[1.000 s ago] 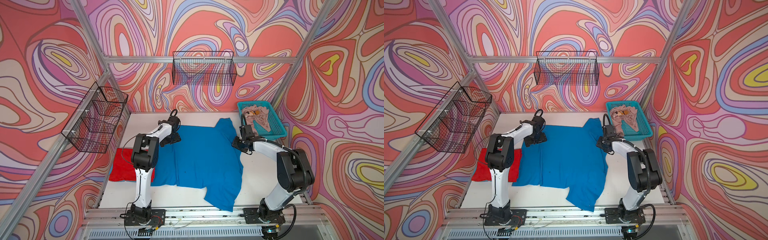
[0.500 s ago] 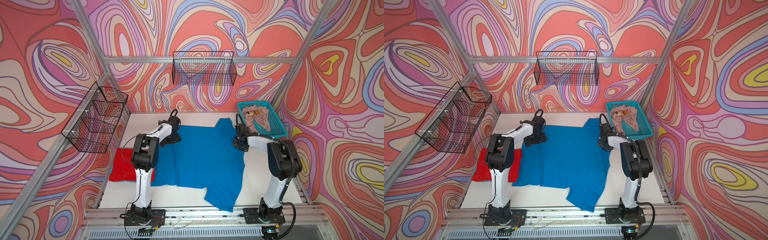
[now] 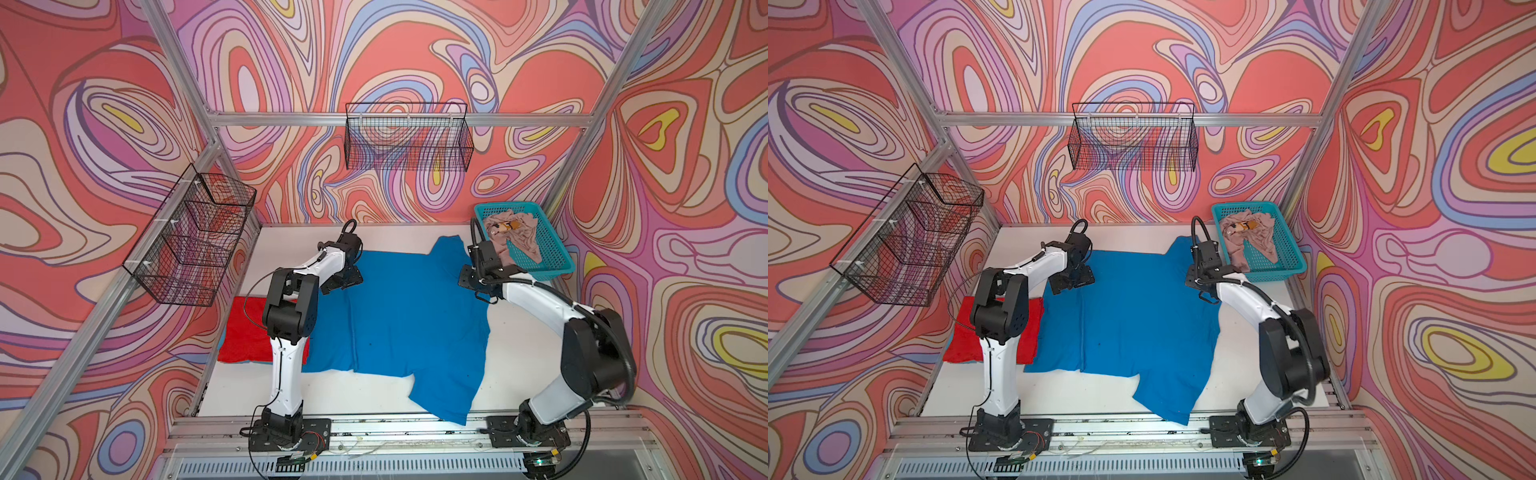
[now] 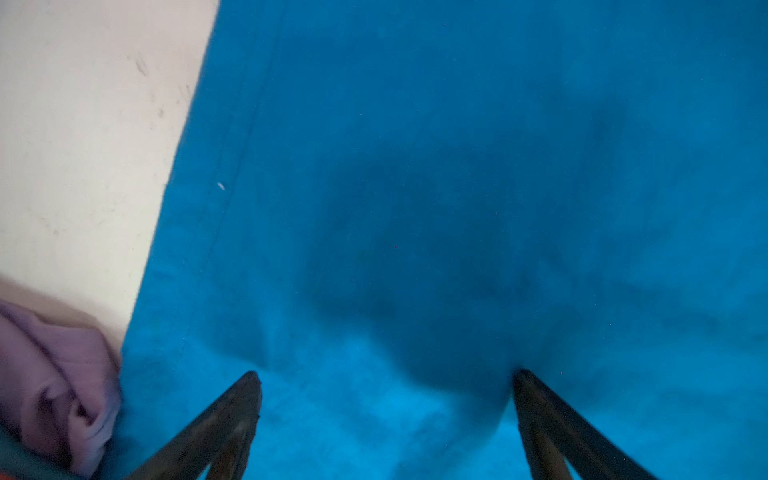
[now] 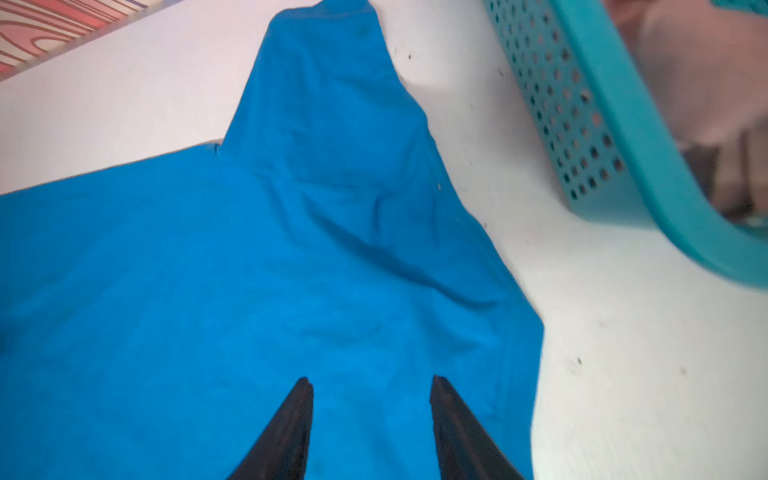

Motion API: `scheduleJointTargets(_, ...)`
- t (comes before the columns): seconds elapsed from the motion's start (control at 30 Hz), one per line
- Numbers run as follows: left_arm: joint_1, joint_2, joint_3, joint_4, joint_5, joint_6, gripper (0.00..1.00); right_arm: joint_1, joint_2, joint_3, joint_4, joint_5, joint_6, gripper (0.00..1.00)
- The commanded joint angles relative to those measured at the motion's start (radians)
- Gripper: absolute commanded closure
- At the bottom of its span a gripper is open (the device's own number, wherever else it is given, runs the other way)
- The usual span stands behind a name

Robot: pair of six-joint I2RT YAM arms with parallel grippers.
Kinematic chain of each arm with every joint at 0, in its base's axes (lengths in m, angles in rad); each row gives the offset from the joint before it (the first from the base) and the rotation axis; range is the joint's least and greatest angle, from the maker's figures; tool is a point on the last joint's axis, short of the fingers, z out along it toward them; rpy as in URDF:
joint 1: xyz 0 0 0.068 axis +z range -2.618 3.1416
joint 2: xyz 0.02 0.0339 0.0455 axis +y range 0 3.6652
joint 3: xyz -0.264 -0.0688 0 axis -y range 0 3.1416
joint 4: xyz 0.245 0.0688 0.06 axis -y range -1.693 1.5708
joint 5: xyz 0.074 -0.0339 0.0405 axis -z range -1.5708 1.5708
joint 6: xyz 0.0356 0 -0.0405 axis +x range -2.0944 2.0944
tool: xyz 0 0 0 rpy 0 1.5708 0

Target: Fold and stack the t-shirts

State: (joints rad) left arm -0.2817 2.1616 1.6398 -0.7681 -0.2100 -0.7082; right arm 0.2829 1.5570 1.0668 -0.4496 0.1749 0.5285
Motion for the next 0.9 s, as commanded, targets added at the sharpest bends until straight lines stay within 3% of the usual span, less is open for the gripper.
scheduleJointTargets(0.0, -0.007, -0.006, -0.027, -0.049, 0.008, -0.010, 0.04, -0.014, -0.101, -0.148, -0.046, 0.035, 0.119, 0.52)
scheduleJointTargets(0.3, -0.006, -0.011, -0.028, -0.049, 0.011, -0.009, 0.04, -0.013, -0.235, -0.370, -0.029, -0.144, 0.228, 0.59)
scheduleJointTargets(0.57, -0.007, -0.010, -0.028, -0.048, 0.013, -0.008, 0.04, -0.013, -0.164, -0.430, 0.001, -0.106, 0.263, 0.61)
scheduleJointTargets(0.7, -0.007, -0.008, -0.029, -0.050, 0.007, -0.008, 0.04, -0.021, -0.125, -0.402, -0.057, -0.014, 0.257, 0.62)
scheduleJointTargets(0.87, -0.014, -0.002, -0.031, -0.048, 0.016, -0.011, 0.03, -0.114, -0.093, -0.368, -0.098, 0.071, 0.174, 0.63)
